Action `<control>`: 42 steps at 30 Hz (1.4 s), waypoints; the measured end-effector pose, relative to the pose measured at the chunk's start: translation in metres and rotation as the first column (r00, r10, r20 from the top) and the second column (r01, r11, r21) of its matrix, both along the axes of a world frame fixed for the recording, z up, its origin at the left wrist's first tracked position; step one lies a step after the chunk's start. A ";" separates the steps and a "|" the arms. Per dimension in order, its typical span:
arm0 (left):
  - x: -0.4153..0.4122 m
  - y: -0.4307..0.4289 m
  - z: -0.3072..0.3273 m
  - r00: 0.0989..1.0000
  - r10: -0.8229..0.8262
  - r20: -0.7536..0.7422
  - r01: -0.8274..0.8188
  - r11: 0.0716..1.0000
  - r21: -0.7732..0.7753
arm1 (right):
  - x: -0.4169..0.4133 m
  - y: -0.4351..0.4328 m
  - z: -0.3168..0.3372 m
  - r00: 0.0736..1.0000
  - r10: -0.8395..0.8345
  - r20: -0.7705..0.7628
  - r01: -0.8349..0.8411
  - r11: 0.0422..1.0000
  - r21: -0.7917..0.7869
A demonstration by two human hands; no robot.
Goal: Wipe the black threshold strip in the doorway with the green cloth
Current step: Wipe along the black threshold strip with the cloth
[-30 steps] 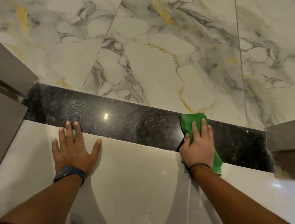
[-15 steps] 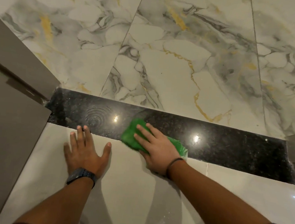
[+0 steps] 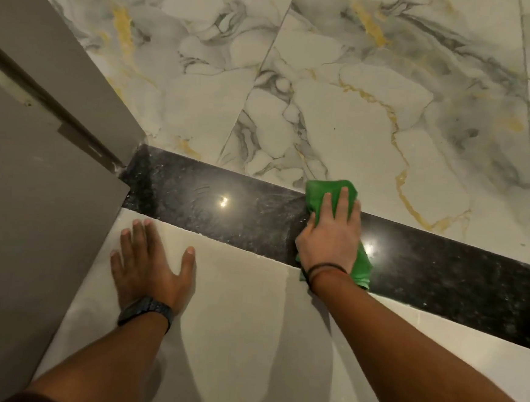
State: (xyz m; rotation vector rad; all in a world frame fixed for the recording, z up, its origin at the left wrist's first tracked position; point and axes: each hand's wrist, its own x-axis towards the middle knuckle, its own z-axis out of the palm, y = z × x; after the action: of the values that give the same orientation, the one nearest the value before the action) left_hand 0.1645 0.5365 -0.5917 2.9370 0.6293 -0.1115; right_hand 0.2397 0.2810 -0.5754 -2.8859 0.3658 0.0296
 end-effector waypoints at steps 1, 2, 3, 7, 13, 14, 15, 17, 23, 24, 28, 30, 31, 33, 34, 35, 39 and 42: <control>0.001 -0.001 0.000 1.000 0.000 -0.005 0.000 1.000 -0.007 | 0.007 0.016 0.002 0.999 0.043 -0.005 -0.043 0.999 -0.003; 0.002 -0.001 0.001 1.000 -0.001 -0.009 0.001 1.000 -0.010 | 0.013 0.034 0.003 0.992 0.124 -0.005 -0.124 0.992 -0.009; 0.003 0.000 0.001 1.000 0.001 -0.014 -0.001 1.000 -0.010 | 0.015 0.051 0.005 0.970 0.242 -0.004 -0.242 0.970 -0.026; 0.005 0.003 0.003 1.000 0.023 -0.011 -0.023 1.000 0.003 | -0.011 0.083 0.009 0.686 0.728 0.003 -0.728 0.686 0.016; 0.006 0.003 0.004 0.999 0.027 -0.022 -0.027 1.000 0.011 | -0.015 -0.006 0.003 0.476 0.879 0.039 -0.877 0.470 0.102; 0.006 0.003 0.004 0.999 0.026 -0.027 -0.026 1.000 0.012 | -0.011 -0.015 0.002 0.522 0.851 0.054 -0.850 0.515 0.106; 0.007 0.004 0.004 0.999 0.025 -0.034 -0.024 1.000 0.015 | -0.009 -0.017 0.001 0.586 0.807 0.064 -0.808 0.578 0.109; 0.007 0.004 0.003 0.999 0.023 -0.040 -0.022 1.000 0.018 | -0.006 -0.002 0.000 0.731 0.678 0.072 -0.682 0.724 0.104; 0.007 0.005 0.003 0.999 0.038 -0.025 -0.038 0.999 -0.005 | 0.026 0.096 0.003 0.948 0.312 0.058 -0.316 0.944 0.095; 0.007 0.005 0.003 0.999 0.035 -0.026 -0.035 0.999 -0.001 | 0.029 0.108 0.005 0.932 0.357 0.057 -0.361 0.929 0.081; 0.006 0.008 0.003 0.999 0.045 -0.030 -0.044 0.999 0.005 | 0.013 0.121 0.009 0.643 0.765 0.039 -0.765 0.640 0.073; 0.006 0.007 0.005 0.999 0.051 -0.009 -0.051 0.999 -0.005 | 0.004 0.094 0.013 0.481 0.877 0.015 -0.867 0.473 0.155; 0.006 0.007 0.005 0.998 0.056 -0.001 -0.056 0.998 -0.010 | 0.002 0.077 0.012 0.431 0.902 0.013 -0.890 0.422 0.171; 0.006 0.006 0.003 0.998 0.060 0.006 -0.060 0.998 -0.019 | 0.003 0.049 0.009 0.448 0.894 0.029 -0.884 0.438 0.163; 0.006 0.006 0.003 0.998 0.059 0.008 -0.059 0.998 -0.016 | 0.005 0.042 0.008 0.509 0.860 0.044 -0.853 0.497 0.161; 0.007 0.006 0.002 0.998 0.060 0.004 -0.060 0.998 -0.012 | 0.007 0.042 0.007 0.583 0.811 0.058 -0.807 0.568 0.164; 0.007 0.005 0.003 0.998 0.061 -0.005 -0.061 0.998 -0.022 | 0.025 0.085 0.004 0.819 0.567 0.089 -0.574 0.808 0.133; 0.007 0.005 0.004 0.998 0.056 -0.027 -0.057 0.998 -0.031 | 0.047 0.131 0.005 0.879 0.470 0.080 -0.476 0.875 0.086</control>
State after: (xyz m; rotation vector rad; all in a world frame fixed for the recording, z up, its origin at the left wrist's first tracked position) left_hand 0.1717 0.5414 -0.5881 2.8887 0.7068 -0.1532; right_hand 0.2868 0.4124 -0.5707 -2.7891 -0.3526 0.0483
